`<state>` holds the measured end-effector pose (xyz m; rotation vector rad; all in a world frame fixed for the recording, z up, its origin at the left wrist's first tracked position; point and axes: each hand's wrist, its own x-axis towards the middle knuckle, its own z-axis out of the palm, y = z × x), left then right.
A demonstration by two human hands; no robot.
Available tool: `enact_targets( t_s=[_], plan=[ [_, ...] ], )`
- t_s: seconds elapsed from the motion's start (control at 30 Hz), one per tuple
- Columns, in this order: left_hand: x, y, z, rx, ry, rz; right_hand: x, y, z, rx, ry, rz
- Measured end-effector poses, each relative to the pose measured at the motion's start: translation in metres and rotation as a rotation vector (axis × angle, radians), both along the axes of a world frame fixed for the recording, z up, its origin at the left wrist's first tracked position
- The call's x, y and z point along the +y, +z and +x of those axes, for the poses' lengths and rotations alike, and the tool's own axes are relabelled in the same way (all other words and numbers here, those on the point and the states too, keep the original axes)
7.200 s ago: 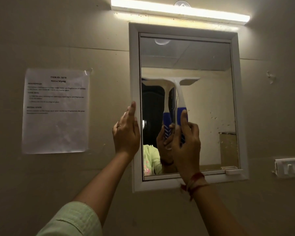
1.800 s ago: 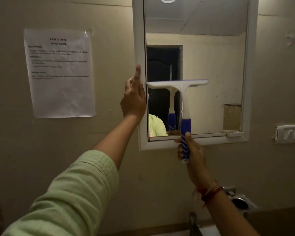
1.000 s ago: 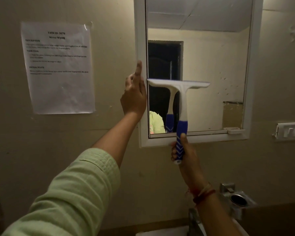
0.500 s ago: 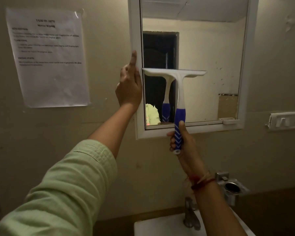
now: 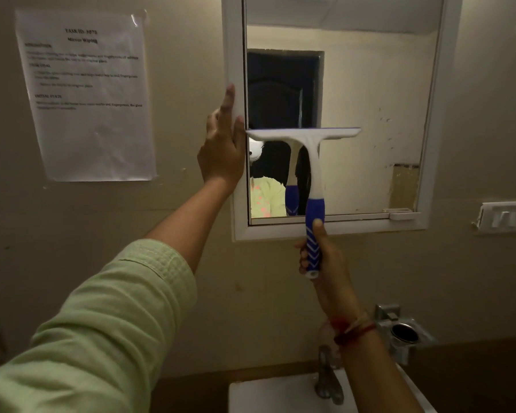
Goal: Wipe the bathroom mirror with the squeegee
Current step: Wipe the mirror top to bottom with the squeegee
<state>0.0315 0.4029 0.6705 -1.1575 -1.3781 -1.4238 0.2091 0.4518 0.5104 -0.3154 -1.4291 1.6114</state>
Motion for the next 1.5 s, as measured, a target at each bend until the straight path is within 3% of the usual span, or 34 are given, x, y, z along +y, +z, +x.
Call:
enact_targets(
  t_s=[0.33, 0.6, 0.9, 1.23, 1.5],
  plan=[
    [-0.002, 0.001, 0.003, -0.024, 0.014, -0.082, -0.008, -0.076, -0.003, -0.049, -0.015, -0.081],
    [0.000, -0.001, 0.000, -0.031, 0.021, -0.081, -0.001, -0.036, -0.013, -0.018, -0.010, 0.001],
    [0.001, 0.000, -0.001, -0.008, 0.010, -0.049, -0.002, -0.102, -0.019, -0.004, 0.003, -0.087],
    [0.001, -0.002, -0.003, 0.004, -0.004, -0.034, 0.008, -0.056, -0.017, -0.025, -0.056, 0.030],
    [0.001, -0.001, -0.001, 0.000, 0.013, -0.037, 0.001, -0.107, -0.023, -0.034, -0.030, -0.037]
  ],
)
